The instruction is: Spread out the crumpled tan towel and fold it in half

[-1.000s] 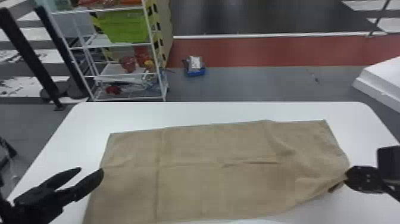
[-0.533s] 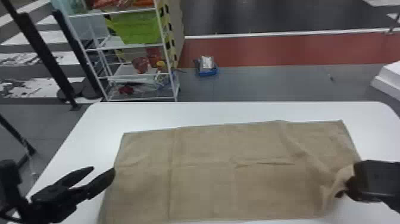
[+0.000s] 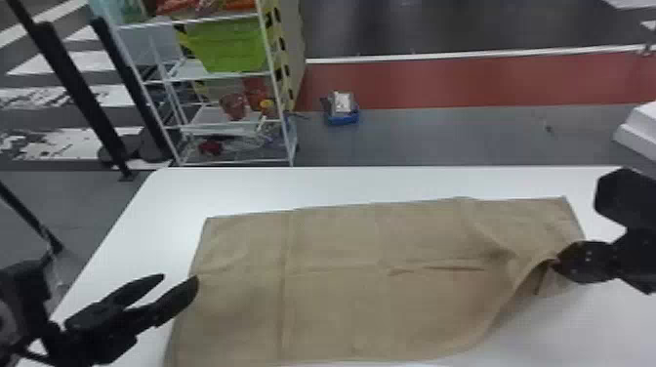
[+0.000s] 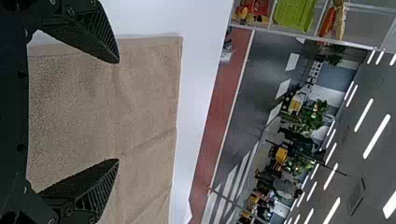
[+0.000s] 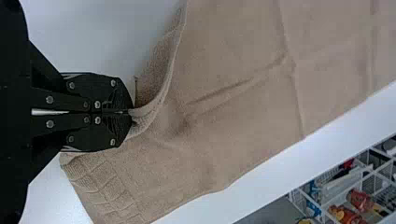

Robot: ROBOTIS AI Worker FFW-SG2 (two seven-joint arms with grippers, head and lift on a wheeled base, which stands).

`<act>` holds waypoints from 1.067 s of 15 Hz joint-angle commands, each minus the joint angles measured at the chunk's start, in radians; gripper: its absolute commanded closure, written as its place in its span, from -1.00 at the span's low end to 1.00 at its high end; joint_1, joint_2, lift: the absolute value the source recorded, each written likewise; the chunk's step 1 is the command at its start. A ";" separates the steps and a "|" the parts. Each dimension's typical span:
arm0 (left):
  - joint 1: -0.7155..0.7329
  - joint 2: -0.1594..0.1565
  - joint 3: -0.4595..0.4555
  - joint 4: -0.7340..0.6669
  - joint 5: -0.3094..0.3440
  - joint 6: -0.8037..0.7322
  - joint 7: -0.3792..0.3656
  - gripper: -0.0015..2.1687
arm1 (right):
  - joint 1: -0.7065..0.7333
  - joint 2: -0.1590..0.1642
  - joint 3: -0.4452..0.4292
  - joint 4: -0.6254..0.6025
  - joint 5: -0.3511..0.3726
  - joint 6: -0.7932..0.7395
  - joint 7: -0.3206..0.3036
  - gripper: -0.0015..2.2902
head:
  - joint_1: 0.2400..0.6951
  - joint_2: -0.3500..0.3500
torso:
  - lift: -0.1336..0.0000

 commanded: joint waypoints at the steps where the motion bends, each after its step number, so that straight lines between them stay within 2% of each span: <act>1: 0.000 -0.009 0.000 0.004 -0.003 0.000 -0.002 -0.87 | -0.090 0.010 0.066 0.098 -0.045 0.057 0.005 0.02 | 1.00 0.38 | -0.85; 3: 0.000 -0.009 -0.002 0.004 -0.004 0.000 -0.002 -0.87 | -0.116 0.075 0.126 0.169 0.020 0.054 0.005 -0.12 | 1.00 0.39 | -0.85; 4: 0.000 -0.009 -0.003 0.004 -0.004 0.000 -0.002 -0.87 | -0.112 0.091 0.157 0.178 0.064 0.042 0.005 -0.25 | 1.00 0.43 | -0.85; 5: 0.000 -0.009 -0.003 0.004 -0.004 0.000 -0.002 -0.87 | -0.104 0.104 0.170 0.177 0.095 0.039 0.005 -0.47 | 1.00 0.47 | -0.85; 6: 0.000 -0.009 -0.003 0.004 -0.006 0.000 -0.004 -0.87 | -0.100 0.104 0.174 0.163 0.101 0.057 0.005 -0.86 | 1.00 0.50 | -0.85; 7: 0.002 -0.009 -0.003 0.004 -0.007 0.003 -0.004 -0.87 | -0.086 0.098 0.164 0.126 0.093 0.070 0.005 -0.90 | 1.00 0.53 | -0.85; 10: 0.003 -0.009 0.003 0.008 -0.007 0.000 -0.004 -0.87 | -0.012 0.006 0.103 -0.029 0.072 0.134 0.005 -0.86 | 1.00 0.54 | -0.85; 11: 0.003 -0.009 0.003 0.013 -0.007 0.000 -0.004 -0.87 | 0.015 -0.016 0.092 -0.040 0.078 0.134 0.005 -0.83 | 1.00 0.54 | -0.85; 13: 0.002 -0.009 0.000 0.017 -0.004 0.000 -0.004 -0.87 | 0.032 -0.025 0.086 -0.020 0.107 0.128 0.005 -0.81 | 1.00 0.45 | -0.85; 16: 0.002 -0.009 0.000 0.019 -0.006 0.000 -0.004 -0.87 | 0.012 0.006 0.098 0.060 0.121 0.109 0.005 -0.72 | 1.00 0.37 | -0.85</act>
